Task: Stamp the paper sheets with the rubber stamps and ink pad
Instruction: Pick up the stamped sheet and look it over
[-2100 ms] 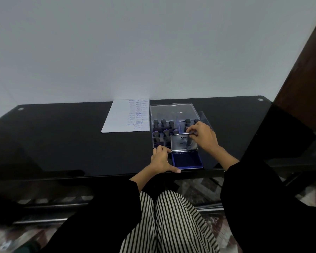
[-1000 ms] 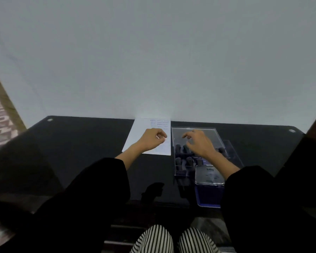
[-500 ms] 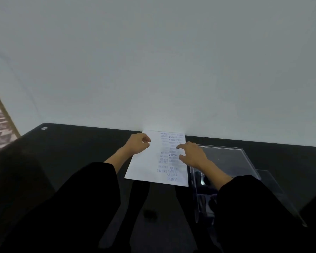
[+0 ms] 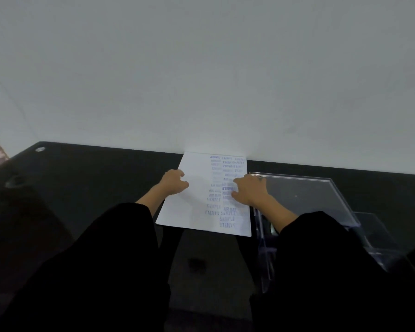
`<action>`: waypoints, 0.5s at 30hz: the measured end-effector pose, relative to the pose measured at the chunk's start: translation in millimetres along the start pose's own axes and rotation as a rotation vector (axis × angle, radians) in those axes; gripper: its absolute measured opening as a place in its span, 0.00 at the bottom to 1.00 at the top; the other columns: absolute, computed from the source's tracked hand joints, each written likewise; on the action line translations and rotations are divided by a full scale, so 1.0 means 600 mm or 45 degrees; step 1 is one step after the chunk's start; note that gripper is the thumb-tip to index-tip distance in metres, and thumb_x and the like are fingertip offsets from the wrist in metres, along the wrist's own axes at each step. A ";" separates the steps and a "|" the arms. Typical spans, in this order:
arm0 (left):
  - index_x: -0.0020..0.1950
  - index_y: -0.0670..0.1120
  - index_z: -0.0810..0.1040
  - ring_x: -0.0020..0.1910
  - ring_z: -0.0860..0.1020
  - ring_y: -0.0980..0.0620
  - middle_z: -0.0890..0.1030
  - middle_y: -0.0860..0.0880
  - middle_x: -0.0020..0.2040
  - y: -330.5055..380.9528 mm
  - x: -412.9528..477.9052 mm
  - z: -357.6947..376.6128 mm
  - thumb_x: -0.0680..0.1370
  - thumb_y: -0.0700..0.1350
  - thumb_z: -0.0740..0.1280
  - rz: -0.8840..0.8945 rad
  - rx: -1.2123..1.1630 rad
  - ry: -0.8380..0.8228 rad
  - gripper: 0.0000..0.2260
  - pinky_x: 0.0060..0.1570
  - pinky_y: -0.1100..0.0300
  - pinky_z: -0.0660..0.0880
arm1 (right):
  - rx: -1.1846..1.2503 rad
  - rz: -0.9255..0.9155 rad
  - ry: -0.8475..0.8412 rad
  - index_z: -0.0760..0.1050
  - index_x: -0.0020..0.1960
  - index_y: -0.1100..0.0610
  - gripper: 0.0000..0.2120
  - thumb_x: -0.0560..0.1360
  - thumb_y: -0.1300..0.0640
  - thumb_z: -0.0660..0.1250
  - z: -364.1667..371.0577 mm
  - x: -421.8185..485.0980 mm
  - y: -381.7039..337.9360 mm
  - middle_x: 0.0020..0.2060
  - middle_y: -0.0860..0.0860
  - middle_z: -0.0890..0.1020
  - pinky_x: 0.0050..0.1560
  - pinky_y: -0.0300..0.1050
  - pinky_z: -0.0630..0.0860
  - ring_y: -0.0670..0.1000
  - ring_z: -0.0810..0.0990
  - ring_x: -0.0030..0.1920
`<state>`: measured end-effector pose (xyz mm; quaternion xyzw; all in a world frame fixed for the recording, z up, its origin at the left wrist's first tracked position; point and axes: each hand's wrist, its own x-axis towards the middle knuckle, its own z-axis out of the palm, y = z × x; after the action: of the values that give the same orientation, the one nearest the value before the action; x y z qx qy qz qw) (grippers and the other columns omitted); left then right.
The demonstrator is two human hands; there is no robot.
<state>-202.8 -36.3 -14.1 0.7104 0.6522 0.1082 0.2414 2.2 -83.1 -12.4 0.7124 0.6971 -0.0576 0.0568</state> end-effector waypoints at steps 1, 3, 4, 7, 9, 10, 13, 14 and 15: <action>0.72 0.38 0.63 0.71 0.64 0.43 0.64 0.41 0.72 0.002 0.000 0.004 0.79 0.43 0.61 -0.011 0.000 -0.005 0.23 0.67 0.55 0.63 | -0.017 0.001 -0.004 0.69 0.66 0.56 0.19 0.79 0.49 0.56 -0.001 0.000 -0.002 0.66 0.57 0.70 0.70 0.63 0.55 0.58 0.67 0.67; 0.72 0.38 0.62 0.70 0.63 0.42 0.63 0.40 0.72 0.003 0.003 0.011 0.79 0.44 0.61 -0.045 0.012 -0.016 0.24 0.67 0.53 0.64 | -0.033 -0.001 -0.022 0.70 0.64 0.57 0.18 0.79 0.50 0.57 -0.001 -0.001 -0.004 0.65 0.57 0.70 0.70 0.64 0.54 0.58 0.67 0.67; 0.72 0.39 0.61 0.70 0.63 0.41 0.63 0.40 0.72 0.002 0.003 0.013 0.79 0.44 0.61 -0.067 0.020 -0.018 0.24 0.66 0.52 0.65 | -0.038 -0.003 -0.033 0.71 0.64 0.57 0.18 0.79 0.50 0.57 -0.001 -0.001 -0.006 0.65 0.57 0.70 0.70 0.65 0.53 0.58 0.66 0.68; 0.72 0.40 0.62 0.69 0.62 0.40 0.63 0.40 0.70 0.000 0.006 0.019 0.79 0.45 0.60 -0.104 0.069 0.003 0.23 0.65 0.51 0.65 | -0.054 -0.006 -0.041 0.71 0.64 0.58 0.17 0.78 0.51 0.58 0.003 -0.002 -0.008 0.65 0.58 0.70 0.71 0.65 0.52 0.59 0.65 0.69; 0.72 0.40 0.62 0.69 0.62 0.40 0.63 0.40 0.70 0.000 0.008 0.022 0.79 0.45 0.60 -0.116 0.060 0.032 0.23 0.64 0.51 0.65 | -0.068 0.000 -0.037 0.71 0.64 0.58 0.18 0.78 0.50 0.58 0.003 -0.002 -0.008 0.65 0.58 0.70 0.71 0.65 0.51 0.59 0.64 0.69; 0.71 0.40 0.62 0.69 0.62 0.40 0.63 0.40 0.70 0.000 0.009 0.022 0.79 0.44 0.60 -0.125 0.050 0.044 0.22 0.63 0.52 0.65 | -0.072 0.005 -0.036 0.71 0.63 0.58 0.17 0.78 0.50 0.58 0.003 -0.002 -0.009 0.65 0.58 0.70 0.71 0.65 0.51 0.59 0.64 0.69; 0.68 0.37 0.66 0.68 0.65 0.39 0.66 0.38 0.68 0.000 0.016 0.021 0.78 0.44 0.60 -0.181 -0.007 0.085 0.20 0.62 0.52 0.67 | -0.069 0.025 -0.024 0.72 0.59 0.58 0.15 0.78 0.51 0.58 0.001 -0.002 -0.015 0.63 0.57 0.72 0.71 0.65 0.52 0.59 0.65 0.68; 0.66 0.35 0.68 0.67 0.67 0.38 0.68 0.36 0.67 0.002 0.018 0.019 0.77 0.43 0.61 -0.212 -0.058 0.107 0.19 0.62 0.51 0.67 | -0.067 0.029 -0.015 0.73 0.56 0.58 0.13 0.78 0.52 0.58 0.001 -0.002 -0.017 0.61 0.57 0.73 0.71 0.65 0.52 0.59 0.66 0.67; 0.60 0.32 0.71 0.65 0.69 0.37 0.70 0.34 0.65 0.002 0.022 0.018 0.77 0.42 0.61 -0.241 -0.133 0.136 0.16 0.62 0.49 0.68 | -0.065 0.032 -0.007 0.73 0.53 0.57 0.10 0.78 0.52 0.58 0.001 -0.001 -0.018 0.60 0.57 0.74 0.71 0.64 0.53 0.59 0.66 0.67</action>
<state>-195.3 -25.7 -24.8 0.6253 0.7217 0.1565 0.2522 -8.5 -83.7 -13.2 0.7191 0.6893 -0.0412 0.0777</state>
